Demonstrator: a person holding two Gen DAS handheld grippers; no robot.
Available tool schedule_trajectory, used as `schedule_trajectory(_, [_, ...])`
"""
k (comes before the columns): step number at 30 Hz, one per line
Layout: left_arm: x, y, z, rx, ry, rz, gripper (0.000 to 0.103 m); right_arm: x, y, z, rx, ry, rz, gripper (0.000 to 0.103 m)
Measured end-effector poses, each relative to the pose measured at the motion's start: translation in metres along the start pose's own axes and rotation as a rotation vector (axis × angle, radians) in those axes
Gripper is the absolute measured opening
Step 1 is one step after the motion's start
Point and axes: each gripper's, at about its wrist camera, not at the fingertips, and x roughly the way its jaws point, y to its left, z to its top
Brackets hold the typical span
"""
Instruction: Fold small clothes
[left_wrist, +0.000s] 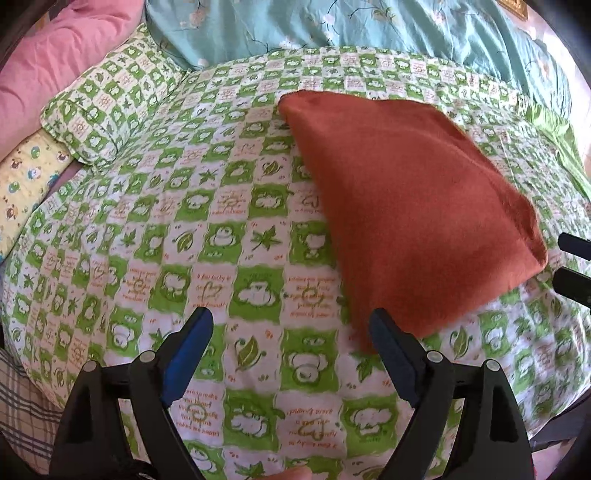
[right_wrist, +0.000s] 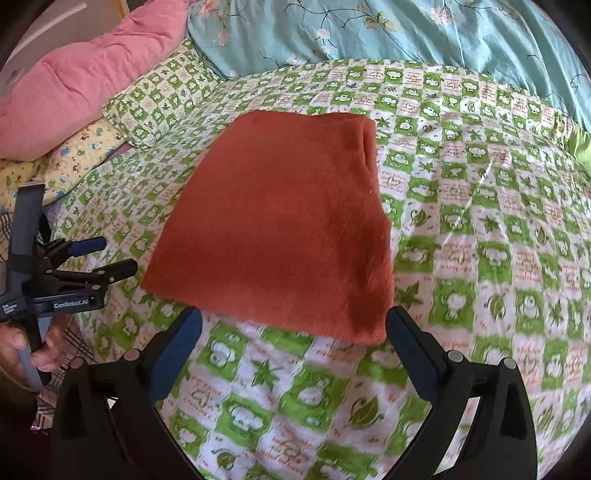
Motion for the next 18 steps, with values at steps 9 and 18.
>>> schedule_trajectory(9, [0.004, -0.009, 0.026, 0.015, -0.033, -0.007, 0.088, 0.016, -0.012, 0.033, 0.001, 0.009, -0.005, 0.099])
schedule_trajectory(18, [0.013, -0.013, 0.041, 0.025, -0.024, -0.004, 0.090, 0.035, -0.013, 0.053, -0.002, 0.031, 0.021, 0.099])
